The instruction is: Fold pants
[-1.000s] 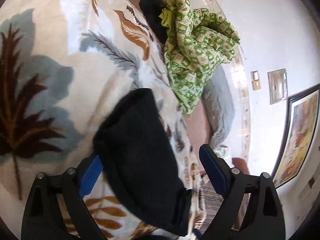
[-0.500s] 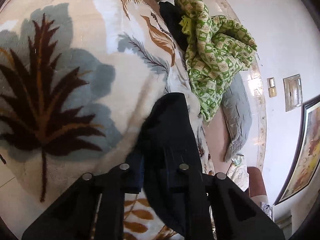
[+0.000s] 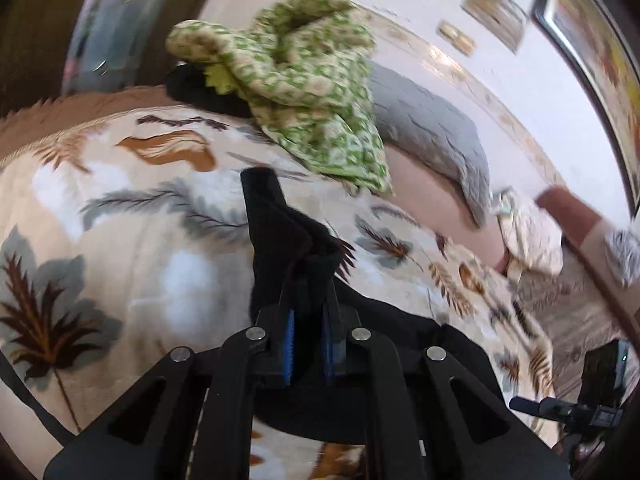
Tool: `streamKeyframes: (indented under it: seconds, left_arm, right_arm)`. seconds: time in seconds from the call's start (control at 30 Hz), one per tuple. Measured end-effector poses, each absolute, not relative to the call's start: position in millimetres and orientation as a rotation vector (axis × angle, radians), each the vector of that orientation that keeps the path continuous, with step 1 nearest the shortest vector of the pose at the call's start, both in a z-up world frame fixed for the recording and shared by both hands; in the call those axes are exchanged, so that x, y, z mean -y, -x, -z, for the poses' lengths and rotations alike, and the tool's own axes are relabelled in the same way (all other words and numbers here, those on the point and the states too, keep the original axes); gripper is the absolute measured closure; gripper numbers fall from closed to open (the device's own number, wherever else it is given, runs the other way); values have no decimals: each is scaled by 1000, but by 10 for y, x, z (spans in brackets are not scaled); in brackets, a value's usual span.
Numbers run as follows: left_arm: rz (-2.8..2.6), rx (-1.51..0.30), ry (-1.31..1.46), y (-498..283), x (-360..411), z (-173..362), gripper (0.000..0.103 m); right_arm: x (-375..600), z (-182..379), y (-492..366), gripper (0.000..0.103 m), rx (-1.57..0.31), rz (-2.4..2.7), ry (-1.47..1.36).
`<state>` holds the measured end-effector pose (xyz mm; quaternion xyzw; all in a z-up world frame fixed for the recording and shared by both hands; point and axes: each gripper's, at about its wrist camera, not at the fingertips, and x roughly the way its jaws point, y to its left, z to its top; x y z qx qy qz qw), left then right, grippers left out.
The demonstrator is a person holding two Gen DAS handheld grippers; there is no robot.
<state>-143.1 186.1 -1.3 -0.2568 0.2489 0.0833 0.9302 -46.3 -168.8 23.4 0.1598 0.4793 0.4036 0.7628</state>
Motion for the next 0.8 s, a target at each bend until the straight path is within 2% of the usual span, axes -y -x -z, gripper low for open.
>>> streamKeyframes:
  seconds: [0.43,0.8]
  left_arm:
    - [-263,-690,374,1000,-1136,-244,95]
    - [-271,-728,334,951,-941,-232,95]
  right_arm:
    - [1709,-235,473,19,-1046,-876,-367]
    - [1841,-226,451,19,-1036,-869,-451]
